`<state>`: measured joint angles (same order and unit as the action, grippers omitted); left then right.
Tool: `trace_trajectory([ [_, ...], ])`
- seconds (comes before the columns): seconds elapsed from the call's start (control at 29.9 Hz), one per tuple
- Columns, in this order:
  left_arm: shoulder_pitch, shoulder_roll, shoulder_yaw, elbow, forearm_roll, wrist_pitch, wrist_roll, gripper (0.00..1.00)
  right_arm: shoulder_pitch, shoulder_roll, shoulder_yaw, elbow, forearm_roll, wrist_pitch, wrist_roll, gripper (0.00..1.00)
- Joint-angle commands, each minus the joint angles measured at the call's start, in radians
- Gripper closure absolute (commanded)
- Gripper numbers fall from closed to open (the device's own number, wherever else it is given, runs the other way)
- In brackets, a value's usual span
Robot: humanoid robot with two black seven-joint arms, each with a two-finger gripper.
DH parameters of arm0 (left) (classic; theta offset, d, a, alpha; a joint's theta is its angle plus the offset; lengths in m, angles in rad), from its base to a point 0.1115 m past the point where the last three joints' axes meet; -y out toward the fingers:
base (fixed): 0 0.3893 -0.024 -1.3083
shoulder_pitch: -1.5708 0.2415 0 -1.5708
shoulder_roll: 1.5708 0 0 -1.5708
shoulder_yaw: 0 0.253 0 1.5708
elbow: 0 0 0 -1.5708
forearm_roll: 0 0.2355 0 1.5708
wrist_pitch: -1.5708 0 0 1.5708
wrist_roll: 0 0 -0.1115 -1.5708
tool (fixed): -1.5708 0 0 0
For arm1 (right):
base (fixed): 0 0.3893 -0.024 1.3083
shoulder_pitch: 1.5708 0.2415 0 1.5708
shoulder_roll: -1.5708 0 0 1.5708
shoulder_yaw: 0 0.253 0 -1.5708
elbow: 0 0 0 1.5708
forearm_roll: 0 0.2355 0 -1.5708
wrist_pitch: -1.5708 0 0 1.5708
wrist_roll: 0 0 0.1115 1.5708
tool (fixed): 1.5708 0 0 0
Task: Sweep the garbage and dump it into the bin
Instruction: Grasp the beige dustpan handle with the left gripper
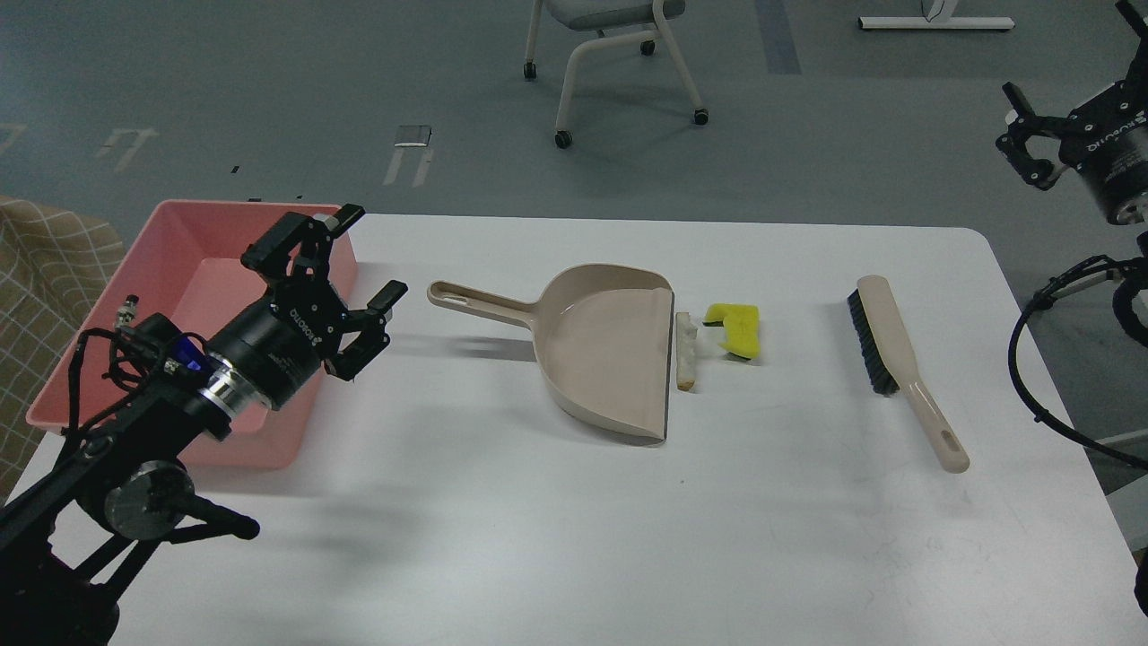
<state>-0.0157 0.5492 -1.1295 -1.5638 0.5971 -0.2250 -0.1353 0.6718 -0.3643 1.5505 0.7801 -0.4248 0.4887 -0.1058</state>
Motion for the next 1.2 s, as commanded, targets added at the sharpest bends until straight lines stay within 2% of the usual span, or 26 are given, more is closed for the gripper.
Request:
trace_trajectory([
  [0.0,0.034,-0.023,0.008,0.001,0.065,0.023,0.0,0.06,-0.017,-0.007,0.002,0.013,0.0,0.0,0.0,0.0],
  [0.23,-0.052,-0.061,0.105,0.057,0.112,0.061,0.003,0.07,-0.057,-0.013,0.0,0.11,0.0,0.0,-0.002,0.0],
  [0.37,-0.147,-0.101,0.197,0.166,0.11,0.085,0.011,0.15,-0.057,-0.021,0.0,0.113,0.0,0.0,-0.002,0.0],
  [0.47,-0.205,-0.13,0.27,0.234,0.11,0.122,0.011,0.15,-0.058,-0.035,0.0,0.113,0.0,0.0,-0.002,0.0],
  [0.77,-0.273,-0.209,0.309,0.422,0.11,0.145,0.009,0.16,-0.069,-0.039,0.002,0.119,0.001,0.0,-0.002,0.0],
  [1.17,-0.326,-0.253,0.316,0.484,0.11,0.176,0.0,0.17,-0.074,-0.042,0.002,0.139,0.001,0.0,-0.002,0.0],
])
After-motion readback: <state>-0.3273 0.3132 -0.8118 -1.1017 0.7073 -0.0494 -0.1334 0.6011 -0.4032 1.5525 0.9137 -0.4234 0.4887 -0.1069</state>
